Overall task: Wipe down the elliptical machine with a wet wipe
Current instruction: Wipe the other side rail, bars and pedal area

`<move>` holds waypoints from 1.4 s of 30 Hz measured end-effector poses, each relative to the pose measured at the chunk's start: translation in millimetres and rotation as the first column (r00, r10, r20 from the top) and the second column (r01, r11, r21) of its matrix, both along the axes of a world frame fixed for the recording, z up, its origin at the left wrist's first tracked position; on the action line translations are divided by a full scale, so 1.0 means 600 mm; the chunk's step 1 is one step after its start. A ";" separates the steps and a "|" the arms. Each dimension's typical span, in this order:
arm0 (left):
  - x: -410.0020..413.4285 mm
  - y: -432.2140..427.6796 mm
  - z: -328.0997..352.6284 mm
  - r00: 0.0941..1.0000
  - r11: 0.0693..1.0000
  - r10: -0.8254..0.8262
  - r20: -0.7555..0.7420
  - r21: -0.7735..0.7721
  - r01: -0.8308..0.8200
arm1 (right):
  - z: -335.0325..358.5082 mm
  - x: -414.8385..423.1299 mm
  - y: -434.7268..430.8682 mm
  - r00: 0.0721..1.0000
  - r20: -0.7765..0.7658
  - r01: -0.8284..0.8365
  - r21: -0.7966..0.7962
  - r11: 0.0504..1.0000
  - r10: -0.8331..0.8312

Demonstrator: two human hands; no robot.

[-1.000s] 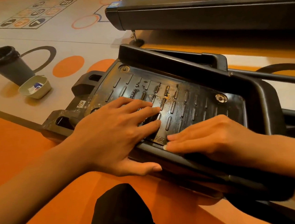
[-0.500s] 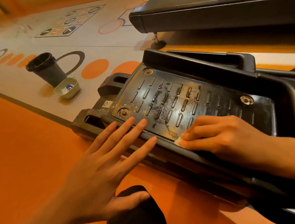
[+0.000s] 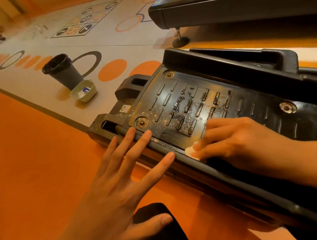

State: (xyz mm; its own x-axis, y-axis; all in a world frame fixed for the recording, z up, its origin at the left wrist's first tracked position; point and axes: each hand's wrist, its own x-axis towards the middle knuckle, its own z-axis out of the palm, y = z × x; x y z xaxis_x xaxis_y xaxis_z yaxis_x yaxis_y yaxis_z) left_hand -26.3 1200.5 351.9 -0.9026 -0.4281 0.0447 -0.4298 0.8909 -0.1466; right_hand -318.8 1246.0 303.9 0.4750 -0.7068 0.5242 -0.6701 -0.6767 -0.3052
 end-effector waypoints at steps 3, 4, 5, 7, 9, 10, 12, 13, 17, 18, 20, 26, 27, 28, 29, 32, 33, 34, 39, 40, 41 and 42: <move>-0.002 0.003 0.004 1.000 1.000 0.014 0.016 0.020 -0.014 | 0.022 0.046 -0.068 1.000 -0.001 -0.030 -0.033 0.999 0.030; -0.003 0.004 0.006 1.000 1.000 0.019 0.024 0.023 -0.019 | 0.030 0.063 -0.099 0.999 -0.004 -0.045 -0.060 0.997 0.045; -0.003 0.004 0.009 0.999 0.999 0.024 0.031 0.027 -0.025 | 0.037 0.079 -0.128 0.999 -0.012 -0.054 -0.089 0.995 0.053; -0.003 0.007 0.014 0.999 0.999 0.036 0.038 0.033 -0.038 | 0.047 0.103 -0.170 0.998 -0.026 -0.057 -0.113 0.992 0.055; -0.003 0.010 0.017 0.998 0.999 0.043 0.044 0.032 -0.044 | 0.050 0.109 -0.179 0.997 -0.028 -0.069 -0.108 0.992 0.066; -0.004 0.010 0.018 0.998 0.999 0.042 0.044 0.028 -0.043 | 0.048 0.104 -0.171 0.997 -0.032 -0.070 -0.097 0.993 0.067; -0.003 0.008 0.017 0.999 0.999 0.031 0.035 0.025 -0.032 | 0.038 0.082 -0.141 0.998 -0.032 -0.065 -0.061 0.996 0.063; -0.002 0.005 0.015 0.999 0.999 0.026 0.025 0.023 -0.027 | 0.032 0.067 -0.123 0.998 -0.021 -0.058 -0.049 0.997 0.057; 0.001 0.003 -0.003 0.999 0.998 0.029 -0.033 0.048 -0.027 | 0.008 0.027 -0.058 1.000 0.008 -0.026 -0.032 0.999 0.026; 0.000 0.004 -0.006 0.998 0.998 0.039 -0.049 0.055 -0.037 | 0.008 0.030 -0.057 1.000 0.008 -0.027 -0.031 0.999 0.027; -0.002 0.005 -0.011 0.996 0.997 0.045 -0.078 0.064 -0.040 | 0.016 0.050 -0.081 1.000 -0.004 -0.025 -0.046 0.999 0.025; -0.002 0.005 -0.010 0.995 0.997 0.053 -0.086 0.052 -0.049 | 0.053 0.126 -0.199 0.998 -0.031 -0.063 -0.115 0.991 0.060; -0.002 0.006 -0.011 0.995 0.997 0.054 -0.085 0.051 -0.050 | 0.055 0.128 -0.201 0.997 -0.038 -0.069 -0.107 0.992 0.065; -0.002 0.005 -0.011 0.995 0.998 0.053 -0.086 0.048 -0.049 | 0.054 0.124 -0.198 0.997 -0.037 -0.071 -0.092 0.993 0.068; -0.002 0.005 -0.012 0.995 0.998 0.049 -0.091 0.042 -0.046 | 0.051 0.116 -0.189 0.997 -0.032 -0.074 -0.071 0.995 0.072; 0.001 0.003 -0.018 0.993 0.999 0.038 -0.114 0.039 -0.034 | 0.037 0.078 -0.139 0.997 0.003 -0.082 -0.005 0.997 0.082; 0.002 0.002 -0.021 0.991 0.999 0.035 -0.126 0.039 -0.030 | 0.030 0.063 -0.118 0.997 0.002 -0.080 0.013 0.997 0.079; 0.002 0.000 -0.024 0.990 0.999 0.029 -0.138 0.036 -0.025 | 0.025 0.049 -0.097 0.997 -0.004 -0.074 0.033 0.997 0.074; 0.001 -0.005 -0.035 0.977 0.998 0.027 -0.211 0.060 -0.014 | 0.015 -0.006 -0.005 0.999 0.011 -0.046 0.136 0.990 0.045; 0.001 -0.006 -0.036 0.977 0.998 0.025 -0.213 0.056 -0.013 | 0.016 -0.012 0.007 0.999 0.026 -0.036 0.161 0.986 0.033; 0.001 -0.005 -0.038 0.976 0.999 0.023 -0.214 0.051 -0.012 | 0.016 -0.016 0.017 0.999 0.040 -0.024 0.180 0.983 0.017; 0.001 -0.005 -0.039 0.976 0.999 0.021 -0.217 0.045 -0.012 | 0.015 -0.018 0.024 0.999 0.047 -0.011 0.191 0.982 0.002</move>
